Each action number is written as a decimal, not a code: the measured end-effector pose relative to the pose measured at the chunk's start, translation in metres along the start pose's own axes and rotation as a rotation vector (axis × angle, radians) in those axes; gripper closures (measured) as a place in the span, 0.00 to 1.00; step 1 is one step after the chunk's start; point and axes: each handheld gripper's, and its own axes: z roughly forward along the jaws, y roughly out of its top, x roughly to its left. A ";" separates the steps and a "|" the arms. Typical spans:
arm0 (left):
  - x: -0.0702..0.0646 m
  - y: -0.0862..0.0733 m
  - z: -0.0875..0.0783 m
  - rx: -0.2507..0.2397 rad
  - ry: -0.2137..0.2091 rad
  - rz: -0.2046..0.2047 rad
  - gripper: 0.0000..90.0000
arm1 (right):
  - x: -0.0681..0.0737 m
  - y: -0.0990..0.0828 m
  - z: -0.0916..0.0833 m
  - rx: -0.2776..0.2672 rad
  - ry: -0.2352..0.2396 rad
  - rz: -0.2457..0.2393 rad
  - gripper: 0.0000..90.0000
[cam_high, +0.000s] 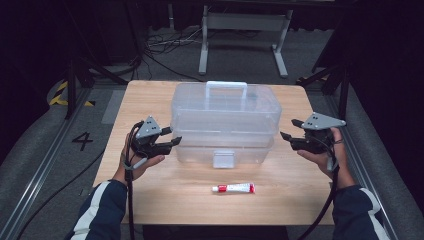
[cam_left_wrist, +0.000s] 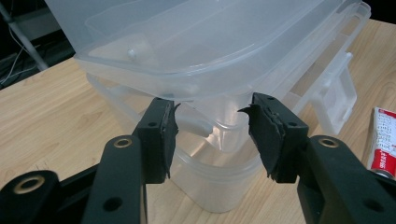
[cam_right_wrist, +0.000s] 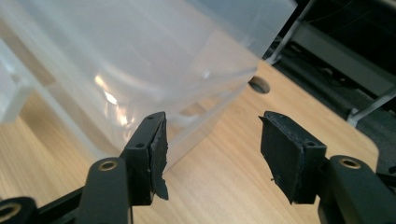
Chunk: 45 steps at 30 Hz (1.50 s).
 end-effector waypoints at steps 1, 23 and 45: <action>0.000 0.001 0.000 0.001 0.006 0.006 0.56 | 0.000 -0.002 0.002 0.002 0.012 0.002 0.46; -0.002 0.003 -0.004 -0.009 0.031 0.034 0.50 | 0.011 0.002 0.016 -0.181 -0.050 0.022 0.53; -0.014 -0.004 0.010 0.067 -0.035 0.106 0.50 | 0.010 0.021 0.024 -0.352 -0.203 0.062 0.79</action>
